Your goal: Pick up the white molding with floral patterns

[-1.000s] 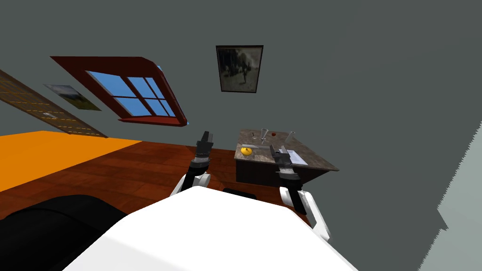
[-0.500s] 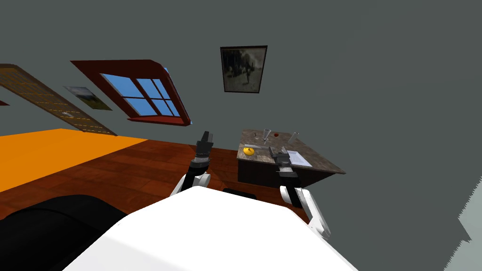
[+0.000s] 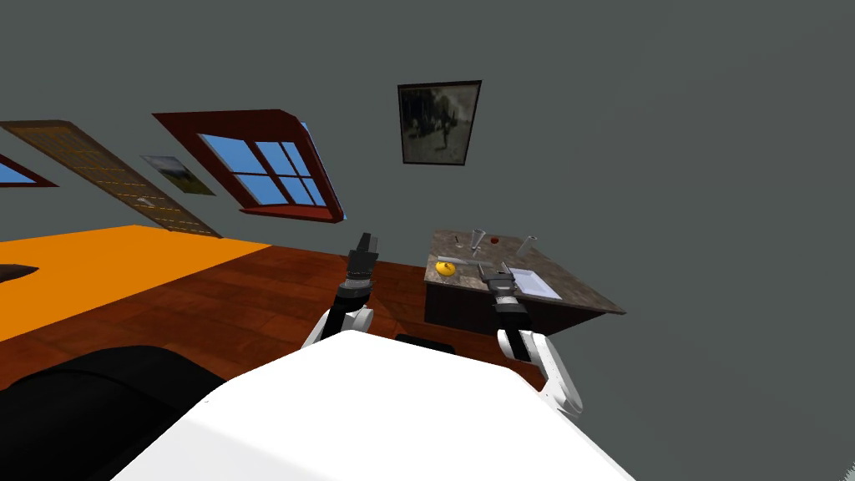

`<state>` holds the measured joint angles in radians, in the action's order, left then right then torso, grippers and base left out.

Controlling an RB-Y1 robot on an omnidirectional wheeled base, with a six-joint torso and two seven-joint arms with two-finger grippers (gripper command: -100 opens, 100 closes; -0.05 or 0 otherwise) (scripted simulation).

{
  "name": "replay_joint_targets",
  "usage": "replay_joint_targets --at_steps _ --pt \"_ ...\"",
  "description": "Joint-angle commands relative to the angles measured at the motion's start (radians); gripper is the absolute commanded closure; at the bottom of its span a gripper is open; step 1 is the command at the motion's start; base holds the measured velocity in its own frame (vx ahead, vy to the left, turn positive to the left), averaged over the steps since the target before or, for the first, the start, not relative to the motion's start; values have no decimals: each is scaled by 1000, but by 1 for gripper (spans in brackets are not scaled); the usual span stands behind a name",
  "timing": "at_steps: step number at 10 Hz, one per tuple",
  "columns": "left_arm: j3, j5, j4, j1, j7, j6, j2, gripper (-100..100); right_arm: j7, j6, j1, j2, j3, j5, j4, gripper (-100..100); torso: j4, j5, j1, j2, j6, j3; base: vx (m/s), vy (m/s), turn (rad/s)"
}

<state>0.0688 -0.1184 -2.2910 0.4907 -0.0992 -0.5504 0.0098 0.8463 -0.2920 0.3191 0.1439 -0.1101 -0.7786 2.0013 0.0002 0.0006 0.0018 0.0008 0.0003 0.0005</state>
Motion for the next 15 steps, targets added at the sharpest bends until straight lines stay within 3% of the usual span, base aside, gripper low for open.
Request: replay_joint_targets --at_steps 1,15 --pt "0 0 0 0 0 0 0 0 50 31 -21 1 -13 -50 -31 -100 0 0 0 0 0 0 -12 35 91" --pt "0 0 0 0 0 0 0 0 383 181 -122 -29 -98 -397 -221 -100 0 0 -1 -1 0 -1 2 25 66"
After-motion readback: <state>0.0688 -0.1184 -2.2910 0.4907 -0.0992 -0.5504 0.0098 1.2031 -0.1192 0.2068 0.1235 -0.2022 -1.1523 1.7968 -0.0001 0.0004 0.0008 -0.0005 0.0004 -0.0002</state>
